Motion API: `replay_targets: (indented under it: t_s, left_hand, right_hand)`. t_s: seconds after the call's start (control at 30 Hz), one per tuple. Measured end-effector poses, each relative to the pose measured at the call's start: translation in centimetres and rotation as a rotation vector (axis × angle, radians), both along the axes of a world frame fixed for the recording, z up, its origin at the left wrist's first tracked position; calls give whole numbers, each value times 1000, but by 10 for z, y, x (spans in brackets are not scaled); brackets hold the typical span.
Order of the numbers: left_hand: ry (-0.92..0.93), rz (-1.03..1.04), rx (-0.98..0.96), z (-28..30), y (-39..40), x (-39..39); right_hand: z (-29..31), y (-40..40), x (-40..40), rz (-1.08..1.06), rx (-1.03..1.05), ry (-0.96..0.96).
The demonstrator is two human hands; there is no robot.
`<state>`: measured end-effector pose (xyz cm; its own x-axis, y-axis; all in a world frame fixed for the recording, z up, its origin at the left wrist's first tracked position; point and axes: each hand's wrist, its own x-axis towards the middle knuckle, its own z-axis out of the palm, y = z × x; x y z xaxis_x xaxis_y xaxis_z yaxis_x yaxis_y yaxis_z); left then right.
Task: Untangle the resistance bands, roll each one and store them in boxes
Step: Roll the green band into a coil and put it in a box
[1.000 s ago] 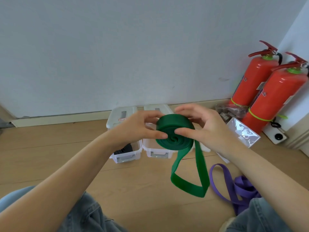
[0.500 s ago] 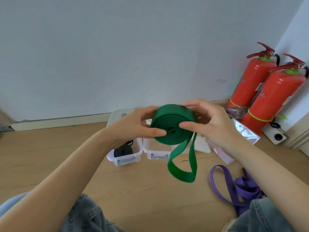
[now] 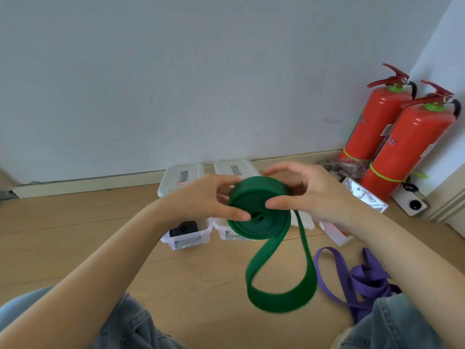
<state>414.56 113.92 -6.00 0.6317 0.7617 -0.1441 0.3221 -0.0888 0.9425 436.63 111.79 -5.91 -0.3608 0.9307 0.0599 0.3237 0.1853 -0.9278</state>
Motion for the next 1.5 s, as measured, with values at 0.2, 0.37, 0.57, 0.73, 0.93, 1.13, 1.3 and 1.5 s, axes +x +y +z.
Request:
replay_targets:
  t_s: [0.2,0.37,0.57,0.73,0.93,1.13,1.3,1.5]
  left_hand:
    - [74,29,88,-7,1,2]
    - [-249,248,-57,-4,9,-11]
    - [-360,249,-181,-4,12,-11]
    - [-57,45,-85,5,12,-17]
    - [-50,52,-65,-5,3,-3]
    - [-266,99,-281,-8,7,-8]
    - [-177,-7,-288,-3,8,-5]
    - [-117,32,-192,-8,7,1]
  right_hand:
    - [-7,0,-8,-7,71,-158]
    - [-5,2,-4,-125,21,88]
    - [-4,-1,-10,-206,62,280]
    - [3,-3,-8,-163,177,112]
    - [-1,-2,-10,-94,127,59]
    - [0,-1,-7,-152,64,351]
    - [-2,0,-9,-210,136,168]
    - [-7,-2,-10,-115,124,40]
